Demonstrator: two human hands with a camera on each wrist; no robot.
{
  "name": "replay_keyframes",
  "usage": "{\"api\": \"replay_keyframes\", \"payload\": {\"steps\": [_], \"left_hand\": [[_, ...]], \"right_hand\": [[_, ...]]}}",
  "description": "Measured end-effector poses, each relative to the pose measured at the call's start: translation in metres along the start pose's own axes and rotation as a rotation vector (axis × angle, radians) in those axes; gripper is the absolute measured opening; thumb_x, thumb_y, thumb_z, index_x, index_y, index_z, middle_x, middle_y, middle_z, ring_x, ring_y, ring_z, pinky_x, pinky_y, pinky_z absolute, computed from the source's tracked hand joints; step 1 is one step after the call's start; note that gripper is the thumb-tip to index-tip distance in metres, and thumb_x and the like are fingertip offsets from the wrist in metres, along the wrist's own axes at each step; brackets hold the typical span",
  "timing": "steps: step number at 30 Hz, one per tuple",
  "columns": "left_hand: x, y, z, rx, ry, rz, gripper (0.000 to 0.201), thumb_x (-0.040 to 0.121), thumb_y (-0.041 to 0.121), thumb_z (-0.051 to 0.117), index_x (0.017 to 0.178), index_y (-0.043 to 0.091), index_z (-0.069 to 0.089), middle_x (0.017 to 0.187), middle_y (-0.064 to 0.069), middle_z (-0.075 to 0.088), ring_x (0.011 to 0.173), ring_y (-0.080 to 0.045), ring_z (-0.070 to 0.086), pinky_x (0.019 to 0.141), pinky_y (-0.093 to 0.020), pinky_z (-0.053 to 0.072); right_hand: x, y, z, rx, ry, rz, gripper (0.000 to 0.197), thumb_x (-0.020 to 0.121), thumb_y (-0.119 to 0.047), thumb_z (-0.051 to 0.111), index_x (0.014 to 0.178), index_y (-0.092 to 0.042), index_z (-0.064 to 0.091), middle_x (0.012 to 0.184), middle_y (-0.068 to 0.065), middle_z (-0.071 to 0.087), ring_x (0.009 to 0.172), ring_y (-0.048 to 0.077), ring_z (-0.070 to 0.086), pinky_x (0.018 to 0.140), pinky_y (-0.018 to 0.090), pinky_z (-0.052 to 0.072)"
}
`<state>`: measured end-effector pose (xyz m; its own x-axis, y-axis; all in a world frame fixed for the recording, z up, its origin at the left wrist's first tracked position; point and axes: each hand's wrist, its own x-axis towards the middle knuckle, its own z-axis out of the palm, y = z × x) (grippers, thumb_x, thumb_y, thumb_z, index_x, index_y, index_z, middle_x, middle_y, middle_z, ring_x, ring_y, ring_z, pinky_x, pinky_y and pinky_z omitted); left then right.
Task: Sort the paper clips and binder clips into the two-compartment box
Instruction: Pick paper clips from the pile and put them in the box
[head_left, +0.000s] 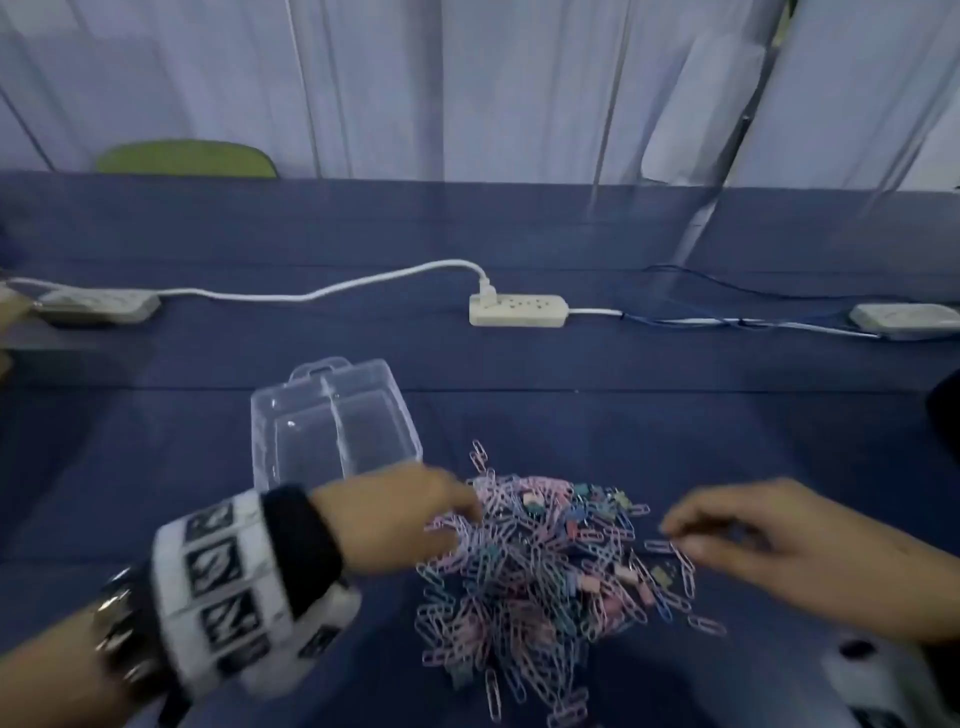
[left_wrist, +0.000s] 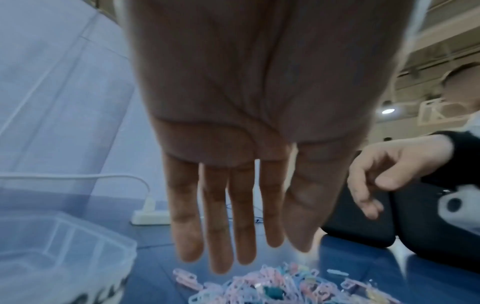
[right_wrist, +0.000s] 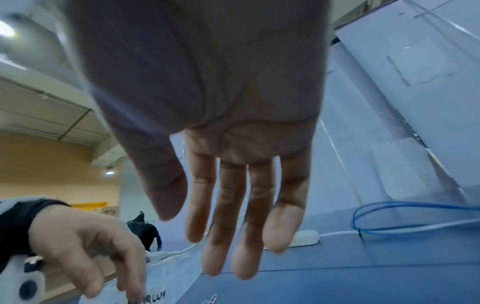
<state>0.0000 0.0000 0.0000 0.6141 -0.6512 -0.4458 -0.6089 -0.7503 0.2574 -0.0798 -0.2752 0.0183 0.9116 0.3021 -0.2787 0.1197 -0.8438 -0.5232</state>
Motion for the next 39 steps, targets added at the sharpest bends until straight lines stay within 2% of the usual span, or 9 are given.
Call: {"api": "replay_keyframes", "payload": {"steps": [2, 4, 9, 13, 18, 27, 32, 36, 39], "left_hand": [[0.016, 0.006, 0.005, 0.017, 0.032, -0.01, 0.037, 0.095, 0.019, 0.046, 0.132, 0.02, 0.049, 0.138, 0.0, 0.05, 0.125, -0.015, 0.048, 0.102, -0.024, 0.034], [0.036, 0.009, 0.008, 0.046, 0.023, -0.048, 0.041, 0.093, 0.016, 0.049, 0.135, 0.016, 0.047, 0.14, -0.005, 0.048, 0.126, -0.021, 0.047, 0.102, -0.027, 0.035], [0.067, 0.005, 0.019, 0.045, -0.025, -0.121, 0.072, 0.082, 0.027, 0.069, 0.143, 0.015, 0.031, 0.145, -0.01, 0.039, 0.131, -0.027, 0.04, 0.107, -0.036, 0.036], [0.075, 0.004, 0.021, 0.085, -0.027, -0.083, 0.08, 0.079, 0.025, 0.072, 0.145, 0.018, 0.029, 0.142, -0.011, 0.037, 0.131, -0.028, 0.038, 0.106, -0.037, 0.034], [0.075, 0.005, 0.025, 0.039, 0.09, -0.092, 0.048, 0.082, 0.018, 0.066, 0.128, 0.013, 0.053, 0.126, -0.008, 0.056, 0.114, -0.023, 0.054, 0.09, -0.032, 0.045], [0.057, 0.013, 0.035, -0.127, 0.209, -0.199, 0.027, 0.079, 0.011, 0.067, 0.106, 0.006, 0.067, 0.083, 0.001, 0.056, 0.079, -0.014, 0.052, 0.071, -0.023, 0.046], [0.052, 0.008, 0.041, -0.43, 0.3, -0.241, 0.024, 0.082, 0.003, 0.065, 0.105, 0.002, 0.068, 0.072, 0.001, 0.063, 0.031, 0.005, 0.052, 0.041, -0.008, 0.047], [0.053, 0.009, 0.04, -0.576, 0.325, -0.252, 0.03, 0.088, 0.003, 0.058, 0.118, 0.004, 0.063, 0.117, -0.012, 0.06, 0.052, -0.008, 0.054, 0.044, -0.008, 0.047], [0.053, 0.011, 0.041, -0.83, 0.299, -0.292, 0.032, 0.092, -0.001, 0.051, 0.124, 0.0, 0.057, 0.099, -0.009, 0.057, 0.061, -0.011, 0.052, 0.05, -0.013, 0.052]], "right_hand": [[0.005, -0.003, 0.004, 0.035, 0.035, -0.001, 0.007, 0.085, -0.033, 0.061, 0.084, -0.04, 0.063, 0.095, -0.022, 0.067, 0.088, -0.005, 0.06, 0.074, 0.008, 0.044], [0.015, 0.0, 0.007, 0.031, 0.075, -0.027, 0.02, 0.085, -0.02, 0.064, 0.083, -0.039, 0.06, 0.088, -0.012, 0.071, 0.087, -0.003, 0.06, 0.073, 0.007, 0.044], [0.049, 0.006, 0.028, 0.016, 0.052, 0.035, 0.021, 0.084, -0.012, 0.065, 0.097, -0.027, 0.06, 0.099, -0.007, 0.063, 0.096, 0.012, 0.058, 0.085, 0.023, 0.043], [0.078, 0.005, 0.044, -0.072, -0.026, 0.055, 0.048, 0.084, -0.015, 0.064, 0.129, -0.021, 0.047, 0.126, -0.003, 0.052, 0.118, 0.011, 0.048, 0.096, 0.024, 0.037], [0.109, 0.0, 0.048, -0.155, -0.061, 0.072, 0.047, 0.091, -0.021, 0.054, 0.137, -0.02, 0.041, 0.138, 0.009, 0.047, 0.127, 0.023, 0.045, 0.107, 0.037, 0.037], [0.12, -0.012, 0.066, -0.332, 0.064, 0.086, 0.032, 0.09, -0.023, 0.056, 0.119, -0.01, 0.056, 0.117, 0.011, 0.058, 0.091, 0.02, 0.049, 0.075, 0.028, 0.036], [0.114, -0.011, 0.07, -0.278, 0.142, 0.086, 0.015, 0.084, -0.008, 0.06, 0.099, -0.006, 0.065, 0.098, 0.009, 0.064, 0.082, 0.019, 0.053, 0.071, 0.026, 0.039], [0.108, -0.012, 0.072, -0.286, 0.158, 0.056, 0.018, 0.086, -0.002, 0.054, 0.101, -0.001, 0.066, 0.105, 0.015, 0.066, 0.091, 0.025, 0.059, 0.075, 0.028, 0.043], [0.105, -0.01, 0.072, -0.249, 0.145, 0.052, 0.018, 0.088, -0.006, 0.055, 0.101, 0.0, 0.066, 0.108, 0.016, 0.066, 0.091, 0.025, 0.059, 0.075, 0.028, 0.043]]}}
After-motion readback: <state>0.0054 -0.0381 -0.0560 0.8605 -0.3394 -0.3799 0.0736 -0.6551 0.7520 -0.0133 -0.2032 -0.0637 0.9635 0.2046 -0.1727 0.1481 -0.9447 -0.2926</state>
